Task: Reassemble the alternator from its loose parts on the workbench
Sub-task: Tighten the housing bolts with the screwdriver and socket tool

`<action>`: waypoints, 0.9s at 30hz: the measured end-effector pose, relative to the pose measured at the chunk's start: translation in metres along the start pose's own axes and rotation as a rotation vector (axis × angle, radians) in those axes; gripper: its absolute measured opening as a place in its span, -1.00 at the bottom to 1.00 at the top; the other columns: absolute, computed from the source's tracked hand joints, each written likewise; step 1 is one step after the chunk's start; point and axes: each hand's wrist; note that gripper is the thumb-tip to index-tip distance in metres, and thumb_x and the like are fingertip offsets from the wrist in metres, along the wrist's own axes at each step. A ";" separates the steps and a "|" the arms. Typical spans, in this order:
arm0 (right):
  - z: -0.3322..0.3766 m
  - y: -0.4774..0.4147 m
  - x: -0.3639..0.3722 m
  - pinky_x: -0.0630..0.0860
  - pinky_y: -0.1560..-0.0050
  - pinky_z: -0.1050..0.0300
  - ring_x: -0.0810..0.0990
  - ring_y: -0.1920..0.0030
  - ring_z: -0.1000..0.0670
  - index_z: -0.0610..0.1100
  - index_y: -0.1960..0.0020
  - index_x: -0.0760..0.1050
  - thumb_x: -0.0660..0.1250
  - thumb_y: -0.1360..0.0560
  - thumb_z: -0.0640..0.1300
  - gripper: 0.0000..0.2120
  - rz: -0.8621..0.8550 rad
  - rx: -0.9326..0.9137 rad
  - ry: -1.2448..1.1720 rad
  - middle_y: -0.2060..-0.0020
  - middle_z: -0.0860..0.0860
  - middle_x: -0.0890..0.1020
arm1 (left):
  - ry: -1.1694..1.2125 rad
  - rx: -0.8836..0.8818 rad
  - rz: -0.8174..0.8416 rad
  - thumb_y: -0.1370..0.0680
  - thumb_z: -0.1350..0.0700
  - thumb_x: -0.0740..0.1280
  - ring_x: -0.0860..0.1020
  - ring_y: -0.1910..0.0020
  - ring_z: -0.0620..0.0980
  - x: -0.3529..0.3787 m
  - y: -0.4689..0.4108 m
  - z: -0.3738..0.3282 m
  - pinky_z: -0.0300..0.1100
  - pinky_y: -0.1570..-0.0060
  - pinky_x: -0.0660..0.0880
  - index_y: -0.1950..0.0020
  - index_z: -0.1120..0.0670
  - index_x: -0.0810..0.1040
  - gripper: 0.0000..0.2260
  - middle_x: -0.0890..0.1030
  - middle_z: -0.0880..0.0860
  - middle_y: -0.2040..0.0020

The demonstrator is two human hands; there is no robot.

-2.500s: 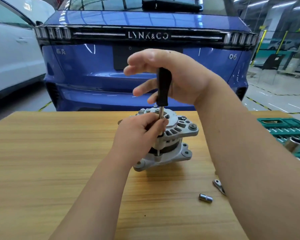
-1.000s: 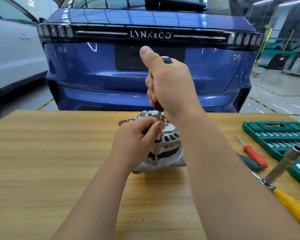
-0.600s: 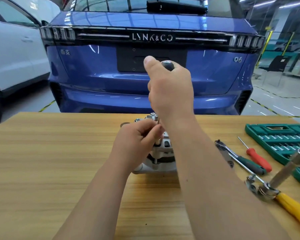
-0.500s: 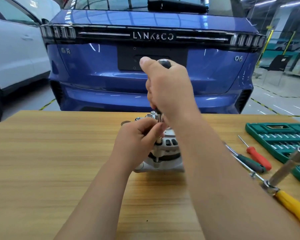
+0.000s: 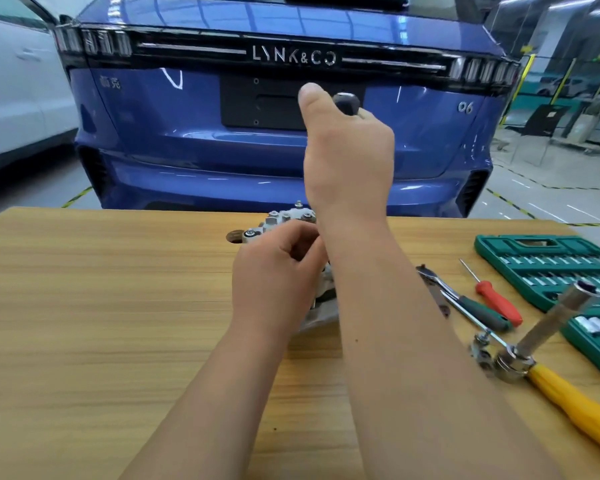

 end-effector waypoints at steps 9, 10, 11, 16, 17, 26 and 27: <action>0.004 -0.037 -0.034 0.39 0.49 0.23 0.44 0.49 -0.03 -0.13 0.28 0.41 0.22 -0.38 -0.22 -0.92 0.963 0.295 -0.419 0.46 -0.03 0.44 | 0.021 -0.044 0.197 -0.58 -0.02 0.33 0.52 0.30 -0.15 -0.009 -0.011 0.005 -0.31 0.38 0.38 0.23 -0.12 0.59 -0.82 0.60 -0.16 0.29; 0.001 -0.032 -0.028 0.25 0.54 0.27 0.29 0.57 0.02 -0.09 0.36 0.32 0.24 -0.40 -0.17 -0.81 0.872 0.300 -0.429 0.55 0.02 0.33 | 0.035 -0.051 0.193 -0.57 0.00 0.34 0.53 0.32 -0.14 -0.010 -0.012 0.007 -0.32 0.39 0.39 0.25 -0.12 0.58 -0.81 0.60 -0.15 0.31; -0.003 -0.026 -0.021 0.16 0.54 0.26 0.18 0.59 0.04 -0.06 0.39 0.25 0.25 -0.43 -0.11 -0.74 0.737 0.282 -0.386 0.58 0.06 0.25 | 0.027 -0.058 0.182 -0.56 0.00 0.35 0.53 0.32 -0.15 -0.010 -0.012 0.008 -0.34 0.39 0.39 0.26 -0.12 0.57 -0.81 0.61 -0.14 0.32; -0.007 0.000 0.005 0.26 0.48 0.15 0.23 0.53 0.04 -0.02 0.42 0.20 0.32 -0.49 0.00 -0.60 0.119 0.012 -0.020 0.58 0.11 0.25 | 0.035 -0.028 0.117 -0.46 0.00 0.30 0.46 0.43 -0.19 -0.012 -0.009 0.007 -0.40 0.43 0.33 0.40 -0.16 0.46 -0.78 0.52 -0.23 0.44; -0.005 -0.003 0.003 0.25 0.46 0.13 0.22 0.51 0.03 -0.01 0.40 0.21 0.32 -0.49 0.00 -0.62 0.191 0.040 -0.028 0.55 0.09 0.26 | 0.035 -0.037 0.135 -0.48 -0.01 0.31 0.47 0.41 -0.19 -0.013 -0.009 0.007 -0.39 0.42 0.34 0.37 -0.15 0.49 -0.79 0.53 -0.22 0.42; -0.004 -0.036 -0.011 0.22 0.57 0.29 0.21 0.61 0.08 -0.09 0.37 0.28 0.16 -0.48 -0.08 -0.75 0.893 0.317 -0.418 0.55 0.06 0.27 | 0.080 -0.079 0.190 -0.54 -0.03 0.36 0.50 0.39 -0.19 -0.012 -0.017 0.014 -0.30 0.38 0.39 0.29 -0.15 0.58 -0.81 0.61 -0.19 0.34; -0.007 -0.033 -0.009 0.17 0.57 0.28 0.15 0.60 0.08 -0.07 0.37 0.24 0.19 -0.50 -0.07 -0.71 0.801 0.289 -0.388 0.56 0.07 0.23 | 0.062 -0.079 0.159 -0.54 -0.03 0.37 0.51 0.38 -0.19 -0.010 -0.015 0.013 -0.32 0.39 0.38 0.28 -0.13 0.59 -0.82 0.62 -0.19 0.34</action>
Point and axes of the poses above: each hand's wrist, its own y-axis away from the middle knuckle, its own x-axis out of the palm, z = x × y
